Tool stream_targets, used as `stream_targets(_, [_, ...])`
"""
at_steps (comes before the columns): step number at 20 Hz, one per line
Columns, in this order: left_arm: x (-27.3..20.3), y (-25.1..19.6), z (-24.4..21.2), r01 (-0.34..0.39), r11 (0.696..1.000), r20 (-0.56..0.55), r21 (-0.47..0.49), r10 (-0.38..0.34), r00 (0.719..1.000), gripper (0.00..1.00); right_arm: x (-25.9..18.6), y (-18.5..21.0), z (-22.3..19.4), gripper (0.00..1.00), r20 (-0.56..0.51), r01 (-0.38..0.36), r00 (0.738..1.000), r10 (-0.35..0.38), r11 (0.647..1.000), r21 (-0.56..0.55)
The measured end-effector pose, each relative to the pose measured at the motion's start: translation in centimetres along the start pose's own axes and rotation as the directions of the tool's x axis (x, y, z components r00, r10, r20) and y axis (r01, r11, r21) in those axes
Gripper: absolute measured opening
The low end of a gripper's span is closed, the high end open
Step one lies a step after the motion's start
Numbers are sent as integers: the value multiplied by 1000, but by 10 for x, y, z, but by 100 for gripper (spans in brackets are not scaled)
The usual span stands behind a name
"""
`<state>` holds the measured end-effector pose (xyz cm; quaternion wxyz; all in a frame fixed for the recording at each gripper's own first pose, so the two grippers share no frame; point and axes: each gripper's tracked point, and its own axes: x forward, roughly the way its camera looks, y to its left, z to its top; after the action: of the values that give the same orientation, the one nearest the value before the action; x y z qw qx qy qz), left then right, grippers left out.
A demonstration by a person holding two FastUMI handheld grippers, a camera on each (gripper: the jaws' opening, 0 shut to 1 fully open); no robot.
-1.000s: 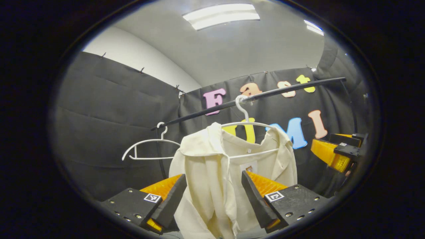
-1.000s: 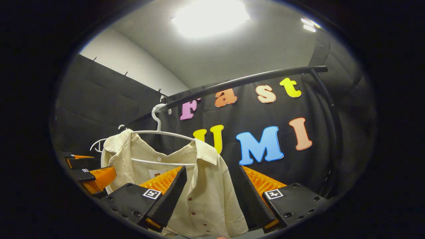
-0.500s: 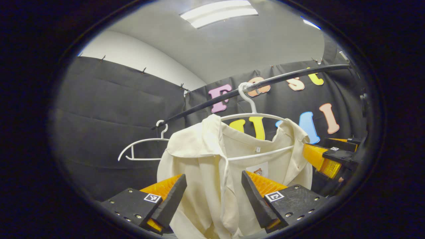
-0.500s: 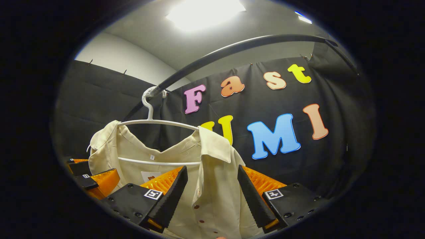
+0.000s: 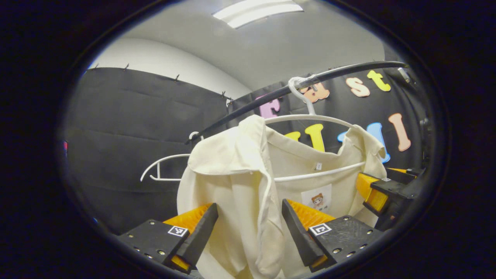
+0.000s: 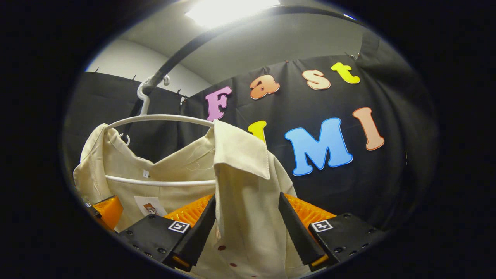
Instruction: Grasp the clothes on the hanger with both hands and then place them into the laundry hamper below.
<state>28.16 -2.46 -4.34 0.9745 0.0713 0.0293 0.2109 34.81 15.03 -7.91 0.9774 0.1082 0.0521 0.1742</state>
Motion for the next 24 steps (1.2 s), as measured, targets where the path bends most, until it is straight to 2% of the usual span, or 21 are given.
stream_targets(1, [2, -1, -2, -9, 1000, -4, 8, 9, 1000, 99, 3, 0, -2, 98, -5, 3, 1000, -3, 1000, 7])
stream_targets(3, [5, -3, -3, -28, 999, -4, 29, 28, 1000, 99, 7, -1, -3, 92, -11, 3, 1000, -3, 1000, 16])
stream_targets(4, [6, 0, -1, -50, 998, 2, 36, 50, 999, 98, 10, 0, -5, 84, -17, 9, 1000, -9, 1000, 15])
stream_targets(5, [8, -1, -3, -48, 998, 0, 34, 48, 999, 76, 13, 0, -7, 81, -22, 12, 1000, -12, 1000, 11])
stream_targets(6, [7, 0, -3, -56, 998, -4, 36, 57, 998, 69, 14, -1, -7, 62, -23, 21, 1000, -21, 1000, -1])
stream_targets(7, [8, 2, -4, -62, 997, -7, 35, 62, 998, 60, 16, -4, -8, 55, -23, 39, 999, -39, 999, -24])
stream_targets(8, [9, 3, -3, -62, 998, -10, 31, 62, 998, 59, 18, -7, -8, 43, -22, 45, 999, -46, 998, -40])
stream_targets(9, [11, 3, -4, -59, 998, -15, 28, 60, 998, 58, 20, -6, -9, 40, -25, 44, 999, -46, 998, -55])
stream_targets(10, [12, 3, -4, -57, 998, -21, 25, 57, 998, 58, 26, -10, -9, 32, -23, 62, 998, -64, 996, -67])
stream_targets(11, [14, 6, -5, -64, 998, -22, 30, 65, 998, 56, 19, -17, -3, 19, -4, 93, 996, -94, 993, -72])
stream_targets(12, [15, 20, -2, -114, 993, -13, 40, 115, 993, 56, 23, -17, -3, 6, 1, 89, 996, -89, 993, -75])
stream_targets(13, [11, 24, -2, -113, 993, -13, 33, 113, 993, 12, 23, -15, -2, 2, 4, 78, 997, -77, 994, -80])
stream_targets(14, [8, 21, -3, -93, 995, -17, 25, 94, 995, 10, 22, -14, -3, 2, 4, 66, 998, -66, 994, -91])
stream_targets(15, [14, 31, 1, -123, 992, -8, 21, 124, 992, 5, 23, -17, -1, 1, 10, 66, 998, -65, 993, -101])
stream_targets(18, [4, 42, 15, -117, 993, 26, 14, 117, 993, 2, 21, -33, 10, 2, 38, 82, 996, -78, 990, -115])
stream_targets(24, [-12, 70, 41, -130, 989, 64, 71, 125, 990, 2, 10, -60, 35, 2, 104, 134, 987, -119, 980, -145])
